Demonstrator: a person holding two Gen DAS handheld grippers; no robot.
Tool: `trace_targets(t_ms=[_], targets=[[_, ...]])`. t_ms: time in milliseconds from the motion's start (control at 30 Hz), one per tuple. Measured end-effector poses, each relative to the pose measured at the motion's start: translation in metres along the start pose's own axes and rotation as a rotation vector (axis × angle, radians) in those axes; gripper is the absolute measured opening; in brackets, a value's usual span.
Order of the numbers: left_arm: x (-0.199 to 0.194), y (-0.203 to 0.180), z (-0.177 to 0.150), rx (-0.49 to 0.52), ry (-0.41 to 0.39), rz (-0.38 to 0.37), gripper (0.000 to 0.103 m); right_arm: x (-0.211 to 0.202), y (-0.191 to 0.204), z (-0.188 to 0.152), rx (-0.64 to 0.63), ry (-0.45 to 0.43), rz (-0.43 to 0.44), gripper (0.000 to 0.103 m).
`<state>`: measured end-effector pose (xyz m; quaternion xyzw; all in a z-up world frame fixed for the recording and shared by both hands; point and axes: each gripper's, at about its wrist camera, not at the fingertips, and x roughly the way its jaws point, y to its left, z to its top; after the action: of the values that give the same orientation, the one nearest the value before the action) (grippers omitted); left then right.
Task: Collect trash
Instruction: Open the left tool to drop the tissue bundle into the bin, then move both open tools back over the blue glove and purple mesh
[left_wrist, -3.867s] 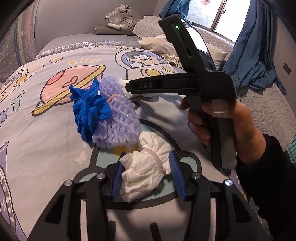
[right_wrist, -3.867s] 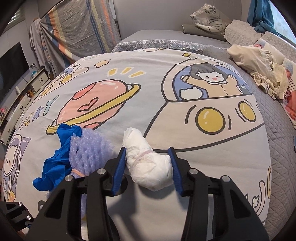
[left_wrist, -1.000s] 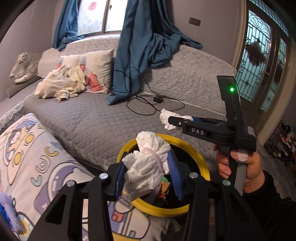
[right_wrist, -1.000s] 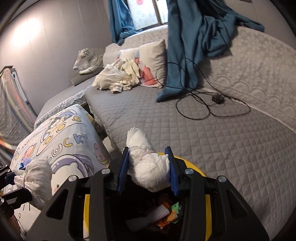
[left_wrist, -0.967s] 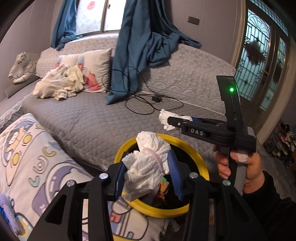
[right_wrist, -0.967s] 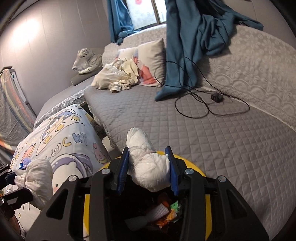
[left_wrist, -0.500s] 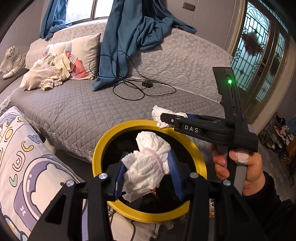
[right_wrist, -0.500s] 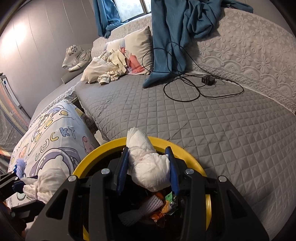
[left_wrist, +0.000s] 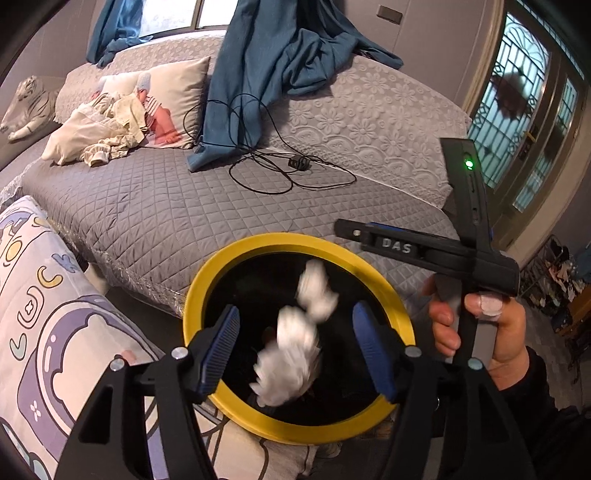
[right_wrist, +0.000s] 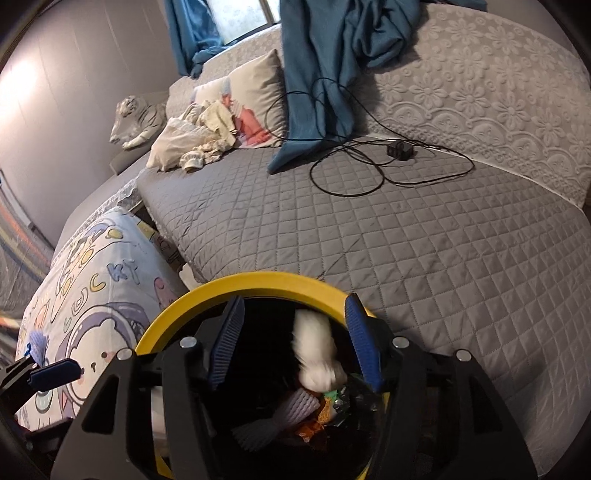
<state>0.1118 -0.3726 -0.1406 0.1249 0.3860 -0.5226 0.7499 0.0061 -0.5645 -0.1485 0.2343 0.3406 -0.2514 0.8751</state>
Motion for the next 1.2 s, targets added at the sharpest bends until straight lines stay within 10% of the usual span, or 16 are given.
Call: trace_targets(t_ms=[467,1200], targets=[[-0.055,0.082,-0.002,-0.136,-0.084,0.166,0.061,-0.022,0.045,0.011,-0.083,-0.062,0.092,0.054],[-0.197,0.25,-0.109,-0.443,-0.156,0.55,0.062,-0.015,0.298,-0.041,-0.47,0.052,0.451,0.054]])
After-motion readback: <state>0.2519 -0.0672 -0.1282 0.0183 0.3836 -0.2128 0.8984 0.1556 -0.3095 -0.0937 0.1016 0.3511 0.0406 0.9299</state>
